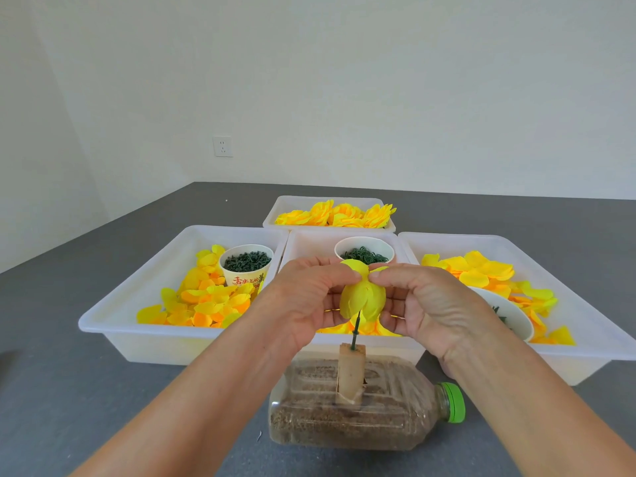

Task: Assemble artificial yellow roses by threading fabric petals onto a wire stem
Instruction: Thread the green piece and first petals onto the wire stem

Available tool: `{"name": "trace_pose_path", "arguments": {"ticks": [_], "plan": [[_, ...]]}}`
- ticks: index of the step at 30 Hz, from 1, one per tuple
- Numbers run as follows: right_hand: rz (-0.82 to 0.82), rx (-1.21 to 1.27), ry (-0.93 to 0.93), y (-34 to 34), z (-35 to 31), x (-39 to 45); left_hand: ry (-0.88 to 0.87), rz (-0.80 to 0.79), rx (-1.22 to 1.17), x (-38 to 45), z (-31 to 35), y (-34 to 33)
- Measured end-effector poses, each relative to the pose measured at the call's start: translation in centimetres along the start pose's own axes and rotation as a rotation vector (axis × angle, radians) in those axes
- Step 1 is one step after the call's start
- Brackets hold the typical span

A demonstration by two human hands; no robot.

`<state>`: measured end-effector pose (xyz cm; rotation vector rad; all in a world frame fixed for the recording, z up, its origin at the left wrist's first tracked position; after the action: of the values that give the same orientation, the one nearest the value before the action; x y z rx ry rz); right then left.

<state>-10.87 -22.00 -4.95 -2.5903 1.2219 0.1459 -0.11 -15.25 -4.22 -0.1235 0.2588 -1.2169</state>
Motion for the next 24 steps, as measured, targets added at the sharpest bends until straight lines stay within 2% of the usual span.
{"name": "trace_pose_path", "arguments": {"ticks": [9,15,24], "plan": [[-0.015,-0.054,0.023,0.3,-0.5,0.1,0.031,-0.075,-0.117,-0.1,-0.5,-0.8],[0.017,-0.093,0.099,0.4,-1.2,0.0,0.015,-0.035,-0.098,0.0,-0.3,-0.5],[0.013,-0.058,0.004,0.5,0.0,0.3,0.046,-0.067,-0.032,-0.2,-0.7,-0.3]]}}
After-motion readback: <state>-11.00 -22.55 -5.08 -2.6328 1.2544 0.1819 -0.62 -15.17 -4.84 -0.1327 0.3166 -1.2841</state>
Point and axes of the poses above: each hand's wrist, its own x-axis towards the middle knuckle, its own y-axis out of the back of the hand, z = x × y, the point moved 5 cm from there along x, towards the middle knuckle, and after that the axes turned 4 degrees about -z, right-handed, at the moved point
